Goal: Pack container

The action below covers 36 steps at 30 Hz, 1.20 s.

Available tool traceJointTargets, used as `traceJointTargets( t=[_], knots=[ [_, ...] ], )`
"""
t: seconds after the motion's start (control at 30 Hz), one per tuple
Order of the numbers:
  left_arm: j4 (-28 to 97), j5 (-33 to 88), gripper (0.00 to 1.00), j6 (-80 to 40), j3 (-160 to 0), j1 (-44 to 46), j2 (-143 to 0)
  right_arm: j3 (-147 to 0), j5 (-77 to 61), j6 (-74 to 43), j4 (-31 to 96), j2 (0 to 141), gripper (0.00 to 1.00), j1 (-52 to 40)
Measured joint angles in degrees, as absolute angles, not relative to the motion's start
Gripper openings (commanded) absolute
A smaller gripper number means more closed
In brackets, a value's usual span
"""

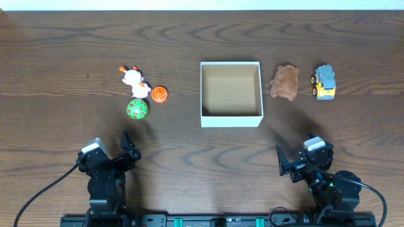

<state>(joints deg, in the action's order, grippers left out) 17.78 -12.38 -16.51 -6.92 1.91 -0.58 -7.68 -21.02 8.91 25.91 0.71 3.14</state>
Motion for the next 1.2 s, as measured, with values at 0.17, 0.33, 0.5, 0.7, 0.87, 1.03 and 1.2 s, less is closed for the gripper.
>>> traceJointTargets(
  t=[0.17,0.33,0.5,0.7,0.87,1.03,1.2],
  knots=[
    [17.98,-12.36,0.98,-16.51,-6.92,1.91,-0.6,-7.68,-21.04,4.4,24.91,0.71,0.99,3.14],
    [20.62,-10.7,0.98,-16.51,-7.62,1.91,-3.31,-8.29,-21.19,0.69,24.43,1.48,0.99,3.11],
    [23.0,-9.15,0.98,-16.51,-12.6,1.91,-13.8,-16.08,-20.25,-0.25,27.33,10.28,0.99,3.14],
    [28.82,-8.93,0.98,-16.51,-29.19,1.91,-31.07,-34.85,-18.68,-0.43,35.66,31.7,0.99,3.14],
    [37.87,-8.91,0.98,-16.51,-43.68,1.91,-46.13,-53.76,-18.11,-0.3,49.3,51.27,0.99,3.14],
    [44.12,-8.91,0.98,-16.51,-54.28,1.91,-58.08,-73.78,-18.0,-0.16,62.76,69.49,0.99,1.96],
    [45.89,-6.74,0.98,-16.51,-60.99,-0.21,-67.16,-89.54,-19.64,-0.21,70.57,83.4,0.99,-1.02]
  ],
)
